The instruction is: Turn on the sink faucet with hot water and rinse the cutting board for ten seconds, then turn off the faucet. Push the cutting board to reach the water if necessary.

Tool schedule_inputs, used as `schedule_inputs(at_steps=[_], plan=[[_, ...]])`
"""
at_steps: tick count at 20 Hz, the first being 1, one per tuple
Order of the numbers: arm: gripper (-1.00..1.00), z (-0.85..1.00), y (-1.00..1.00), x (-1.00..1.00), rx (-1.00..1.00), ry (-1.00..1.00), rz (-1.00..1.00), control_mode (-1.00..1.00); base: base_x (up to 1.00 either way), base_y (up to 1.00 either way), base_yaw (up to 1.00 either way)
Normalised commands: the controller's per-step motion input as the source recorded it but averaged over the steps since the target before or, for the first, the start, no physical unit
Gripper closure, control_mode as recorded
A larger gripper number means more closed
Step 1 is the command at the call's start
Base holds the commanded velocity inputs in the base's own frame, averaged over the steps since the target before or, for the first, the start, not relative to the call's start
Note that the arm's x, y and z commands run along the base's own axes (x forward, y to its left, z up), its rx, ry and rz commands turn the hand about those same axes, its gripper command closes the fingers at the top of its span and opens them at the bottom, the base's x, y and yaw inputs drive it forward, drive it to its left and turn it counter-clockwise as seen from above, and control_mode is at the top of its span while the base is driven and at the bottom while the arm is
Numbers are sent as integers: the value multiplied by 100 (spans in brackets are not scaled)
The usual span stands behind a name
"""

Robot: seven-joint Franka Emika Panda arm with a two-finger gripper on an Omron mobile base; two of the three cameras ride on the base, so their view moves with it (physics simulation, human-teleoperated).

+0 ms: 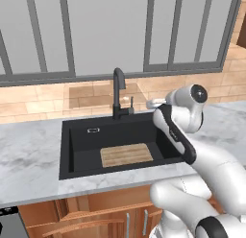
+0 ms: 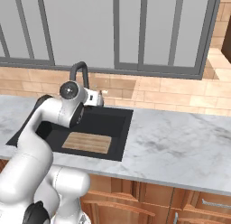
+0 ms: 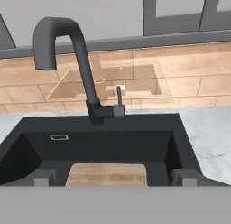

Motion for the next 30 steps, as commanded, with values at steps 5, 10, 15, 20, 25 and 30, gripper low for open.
schedule_inputs(at_steps=[5, 10, 15, 20, 25, 30], plan=[[-100, -4, -1, 29, 5, -3, 0, -100, 0, 0, 0], [-100, -10, -2, 22, 0, 0, 0, -100, 0, 0, 0], [-100, -23, 0, 34, 0, -2, 0, -100, 0, 0, 0], [-100, -33, 0, 14, 0, -10, 0, -100, 0, 0, 0], [-100, -38, 0, 10, 0, -18, 0, -100, 0, 0, 0], [-100, -28, -4, 16, 0, -16, 0, -100, 0, 0, 0]])
